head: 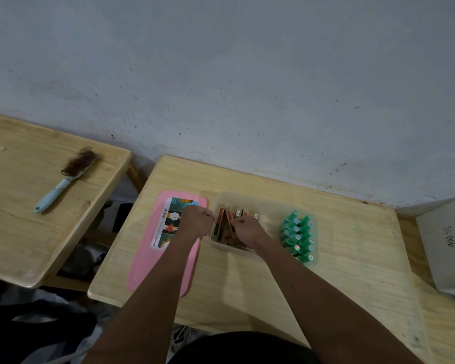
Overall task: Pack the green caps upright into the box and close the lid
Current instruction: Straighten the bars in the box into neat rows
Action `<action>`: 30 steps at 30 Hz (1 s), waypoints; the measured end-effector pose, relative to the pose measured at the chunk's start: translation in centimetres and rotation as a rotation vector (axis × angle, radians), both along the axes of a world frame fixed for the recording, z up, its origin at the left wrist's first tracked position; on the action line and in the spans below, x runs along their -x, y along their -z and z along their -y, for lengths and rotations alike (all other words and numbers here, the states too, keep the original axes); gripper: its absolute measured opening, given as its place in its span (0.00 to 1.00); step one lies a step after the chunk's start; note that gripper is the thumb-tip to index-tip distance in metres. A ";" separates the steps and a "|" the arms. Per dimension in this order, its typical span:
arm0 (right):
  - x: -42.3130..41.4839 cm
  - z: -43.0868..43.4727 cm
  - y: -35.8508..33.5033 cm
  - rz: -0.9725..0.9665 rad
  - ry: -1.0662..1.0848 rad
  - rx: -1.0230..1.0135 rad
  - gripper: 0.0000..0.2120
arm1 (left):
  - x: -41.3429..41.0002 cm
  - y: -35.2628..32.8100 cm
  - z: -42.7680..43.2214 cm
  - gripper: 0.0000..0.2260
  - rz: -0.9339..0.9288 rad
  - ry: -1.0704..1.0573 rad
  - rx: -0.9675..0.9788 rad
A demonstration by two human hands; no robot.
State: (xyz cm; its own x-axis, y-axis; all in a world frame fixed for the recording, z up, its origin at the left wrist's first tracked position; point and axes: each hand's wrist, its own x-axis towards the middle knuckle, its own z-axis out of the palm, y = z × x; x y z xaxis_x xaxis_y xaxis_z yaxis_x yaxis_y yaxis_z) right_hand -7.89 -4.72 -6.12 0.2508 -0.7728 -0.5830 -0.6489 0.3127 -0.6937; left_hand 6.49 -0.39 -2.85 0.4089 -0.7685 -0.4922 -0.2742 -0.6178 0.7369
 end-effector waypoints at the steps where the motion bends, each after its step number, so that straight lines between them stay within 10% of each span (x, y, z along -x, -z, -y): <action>1: -0.4 0.1 0.3 -0.047 -0.050 0.027 0.20 | 0.0 0.0 0.0 0.09 0.002 0.000 0.003; 30: 0.8 2.9 0.0 -0.422 -0.452 0.266 0.16 | 0.2 0.0 0.0 0.10 0.039 0.022 -0.006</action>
